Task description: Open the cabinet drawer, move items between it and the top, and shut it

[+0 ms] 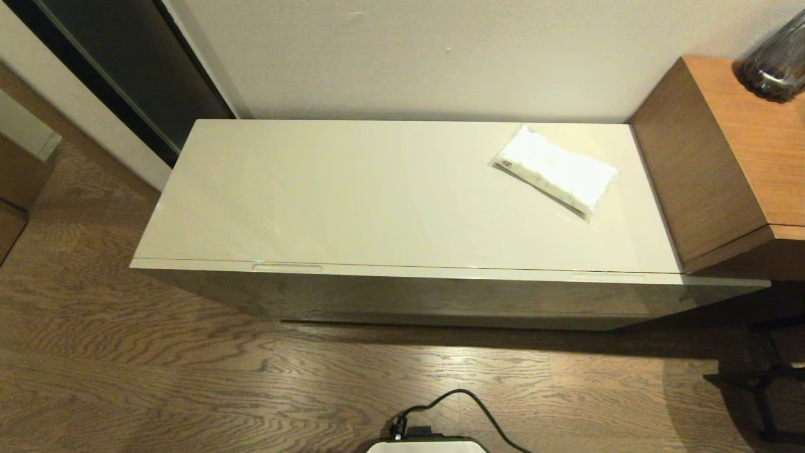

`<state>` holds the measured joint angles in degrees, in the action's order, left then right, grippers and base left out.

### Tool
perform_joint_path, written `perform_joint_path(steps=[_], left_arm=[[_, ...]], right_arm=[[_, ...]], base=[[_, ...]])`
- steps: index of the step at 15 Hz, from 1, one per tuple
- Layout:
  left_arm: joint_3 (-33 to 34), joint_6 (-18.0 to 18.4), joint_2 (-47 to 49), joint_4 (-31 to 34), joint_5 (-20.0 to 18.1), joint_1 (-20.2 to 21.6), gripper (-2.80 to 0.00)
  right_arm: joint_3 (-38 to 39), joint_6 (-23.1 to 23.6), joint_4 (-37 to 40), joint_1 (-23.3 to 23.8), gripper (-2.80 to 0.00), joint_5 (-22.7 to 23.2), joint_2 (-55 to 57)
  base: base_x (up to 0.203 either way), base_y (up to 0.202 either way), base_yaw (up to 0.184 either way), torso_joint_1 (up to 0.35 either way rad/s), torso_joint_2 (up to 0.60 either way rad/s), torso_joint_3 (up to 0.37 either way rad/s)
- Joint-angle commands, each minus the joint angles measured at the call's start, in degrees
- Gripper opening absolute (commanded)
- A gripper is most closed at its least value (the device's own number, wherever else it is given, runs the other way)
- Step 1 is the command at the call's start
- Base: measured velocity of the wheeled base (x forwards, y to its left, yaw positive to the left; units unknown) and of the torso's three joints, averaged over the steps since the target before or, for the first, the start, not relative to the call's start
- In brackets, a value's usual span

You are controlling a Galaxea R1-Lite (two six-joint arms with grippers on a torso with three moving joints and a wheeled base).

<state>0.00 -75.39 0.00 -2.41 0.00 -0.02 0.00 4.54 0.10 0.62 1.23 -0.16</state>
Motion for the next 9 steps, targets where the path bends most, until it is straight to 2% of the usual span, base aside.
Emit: perform_joint_path(steps=[1,9], left_arm=[[0.0,-0.46,0.09,-0.05,0.0,0.02,-2.8],[0.0,-0.46,0.09,-0.05,0.0,-0.06,-2.8]], right_arm=[[0.09,-0.15,0.25,-0.01,-2.8,0.09,0.16],[0.09,-0.15,0.25,-0.01,-2.8,0.09,0.16]], base=[[0.0,0.0,0.0,0.0,0.0,0.0],[0.0,0.0,0.0,0.0,0.0,0.0]])
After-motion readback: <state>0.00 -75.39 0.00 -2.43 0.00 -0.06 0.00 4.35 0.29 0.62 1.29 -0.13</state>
